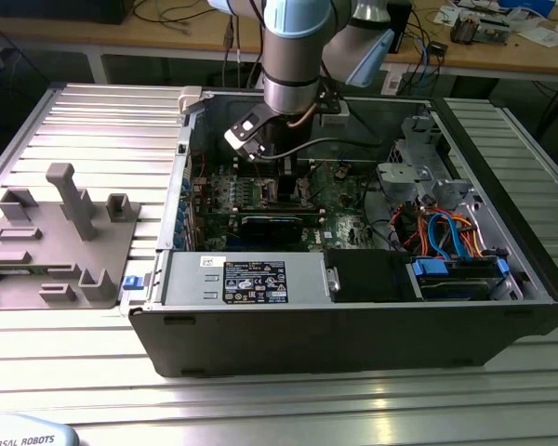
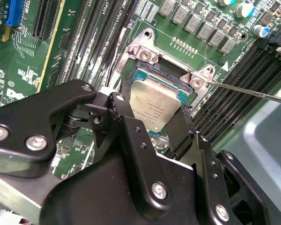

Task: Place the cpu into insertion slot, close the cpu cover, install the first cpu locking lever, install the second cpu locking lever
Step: 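Place the cpu into insertion slot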

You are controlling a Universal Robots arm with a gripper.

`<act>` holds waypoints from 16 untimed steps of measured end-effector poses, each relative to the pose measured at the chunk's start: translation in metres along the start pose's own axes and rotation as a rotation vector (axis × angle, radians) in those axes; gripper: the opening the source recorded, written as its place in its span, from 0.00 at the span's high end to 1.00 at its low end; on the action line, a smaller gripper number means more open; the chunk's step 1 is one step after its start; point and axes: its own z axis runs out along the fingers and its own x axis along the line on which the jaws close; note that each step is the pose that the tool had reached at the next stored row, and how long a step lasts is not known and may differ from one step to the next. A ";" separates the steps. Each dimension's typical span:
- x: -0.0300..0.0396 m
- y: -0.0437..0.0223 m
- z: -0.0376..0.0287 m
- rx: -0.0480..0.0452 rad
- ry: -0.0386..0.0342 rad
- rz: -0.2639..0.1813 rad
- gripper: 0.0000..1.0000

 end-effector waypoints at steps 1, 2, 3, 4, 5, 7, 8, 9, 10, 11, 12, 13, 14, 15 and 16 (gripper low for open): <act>0.0000 0.0000 0.0005 0.0000 0.0000 0.000 0.46; 0.0000 0.0000 0.0009 0.0000 0.0001 0.000 0.46; 0.0000 0.0000 0.0013 0.0001 -0.0001 0.000 0.46; 0.0000 -0.0001 0.0017 0.0001 -0.0001 0.000 0.46; 0.0000 -0.0001 0.0021 0.0001 -0.0001 0.000 0.46; 0.0000 -0.0001 0.0026 0.0001 -0.0002 0.001 0.46; 0.0000 -0.0001 0.0026 0.0001 -0.0002 0.001 0.46; 0.0000 -0.0001 0.0027 0.0001 0.0003 0.001 0.46; 0.0000 -0.0001 0.0027 0.0000 0.0005 0.001 0.46; 0.0001 -0.0001 0.0027 0.0000 0.0006 0.001 0.46; 0.0001 -0.0001 0.0027 0.0000 0.0007 0.001 0.46; 0.0000 -0.0001 0.0027 0.0000 0.0007 0.001 0.46; 0.0000 -0.0001 0.0027 0.0000 0.0008 0.001 0.46; 0.0001 0.0000 0.0028 -0.0001 0.0009 0.001 0.45; 0.0001 -0.0001 0.0028 0.0000 0.0010 0.001 0.45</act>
